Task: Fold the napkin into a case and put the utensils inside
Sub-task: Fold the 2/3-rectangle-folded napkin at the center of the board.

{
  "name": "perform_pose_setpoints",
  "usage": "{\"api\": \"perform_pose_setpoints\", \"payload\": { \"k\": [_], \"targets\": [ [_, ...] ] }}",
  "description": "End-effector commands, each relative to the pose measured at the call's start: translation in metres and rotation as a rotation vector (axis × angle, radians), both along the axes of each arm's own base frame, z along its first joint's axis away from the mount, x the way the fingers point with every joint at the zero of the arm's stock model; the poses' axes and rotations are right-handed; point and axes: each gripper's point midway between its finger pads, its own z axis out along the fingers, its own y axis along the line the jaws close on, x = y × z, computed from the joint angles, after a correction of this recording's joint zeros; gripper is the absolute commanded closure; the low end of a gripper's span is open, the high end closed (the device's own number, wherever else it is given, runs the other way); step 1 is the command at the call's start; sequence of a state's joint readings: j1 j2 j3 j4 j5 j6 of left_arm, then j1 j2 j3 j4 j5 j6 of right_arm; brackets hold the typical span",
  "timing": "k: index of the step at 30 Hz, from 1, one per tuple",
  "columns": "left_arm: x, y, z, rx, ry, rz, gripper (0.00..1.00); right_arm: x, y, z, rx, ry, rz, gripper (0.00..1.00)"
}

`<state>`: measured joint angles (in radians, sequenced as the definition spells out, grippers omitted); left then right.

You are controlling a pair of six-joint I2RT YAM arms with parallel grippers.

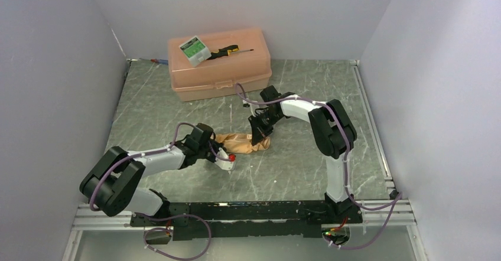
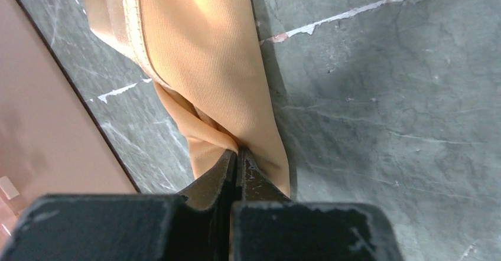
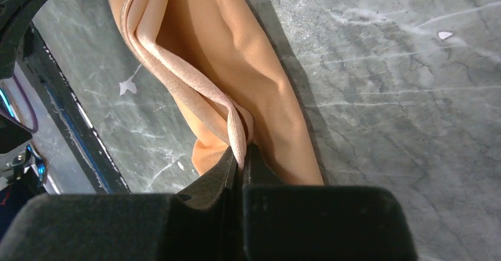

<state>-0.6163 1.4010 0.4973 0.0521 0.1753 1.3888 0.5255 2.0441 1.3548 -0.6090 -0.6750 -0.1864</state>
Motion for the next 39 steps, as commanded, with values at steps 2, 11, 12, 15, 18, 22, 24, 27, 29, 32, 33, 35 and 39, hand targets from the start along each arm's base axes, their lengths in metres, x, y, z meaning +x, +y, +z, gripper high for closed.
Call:
{"api": "perform_pose_setpoints", "payload": {
  "k": [2, 11, 12, 15, 18, 22, 24, 27, 29, 32, 33, 35, 39],
  "targets": [
    [-0.023, 0.011, -0.012, 0.024, 0.134, 0.060, 0.92, -0.001, -0.006, 0.000, 0.013, 0.085, -0.022, 1.00],
    [-0.008, 0.000, 0.015, -0.048, 0.137, 0.141, 0.73, -0.007, -0.013, -0.015, -0.003, 0.115, -0.011, 1.00],
    [-0.008, -0.002, 0.019, -0.064, 0.148, 0.149, 0.69, -0.008, -0.013, -0.015, 0.001, 0.117, -0.008, 1.00],
    [-0.007, -0.011, 0.037, -0.112, 0.182, 0.164, 0.61, -0.009, -0.013, -0.017, 0.004, 0.121, -0.005, 1.00],
    [-0.017, -0.018, 0.045, -0.149, 0.266, 0.174, 0.57, -0.010, -0.010, -0.015, 0.019, 0.124, 0.000, 1.00],
    [-0.033, -0.034, 0.051, -0.216, 0.372, 0.138, 0.57, -0.010, -0.007, -0.012, 0.039, 0.122, 0.001, 1.00],
    [-0.039, -0.043, 0.050, -0.243, 0.401, 0.097, 0.57, -0.011, -0.005, -0.010, 0.053, 0.123, 0.002, 1.00],
    [-0.040, -0.056, 0.044, -0.256, 0.415, 0.038, 0.58, -0.012, -0.004, -0.007, 0.072, 0.124, 0.003, 1.00],
    [-0.036, -0.063, 0.038, -0.259, 0.401, 0.004, 0.59, -0.013, -0.002, -0.004, 0.090, 0.126, 0.005, 1.00],
    [-0.027, -0.071, 0.032, -0.268, 0.348, -0.039, 0.60, -0.014, 0.001, -0.002, 0.110, 0.130, 0.006, 1.00],
    [-0.023, -0.073, 0.030, -0.270, 0.337, -0.039, 0.61, -0.015, 0.001, -0.002, 0.114, 0.133, 0.005, 0.99],
    [-0.018, -0.076, 0.028, -0.274, 0.326, -0.037, 0.61, -0.016, 0.003, 0.000, 0.132, 0.135, 0.007, 0.97],
    [-0.013, -0.081, 0.025, -0.289, 0.314, -0.036, 0.63, -0.017, 0.007, 0.008, 0.188, 0.127, 0.008, 0.90]
  ]
}}
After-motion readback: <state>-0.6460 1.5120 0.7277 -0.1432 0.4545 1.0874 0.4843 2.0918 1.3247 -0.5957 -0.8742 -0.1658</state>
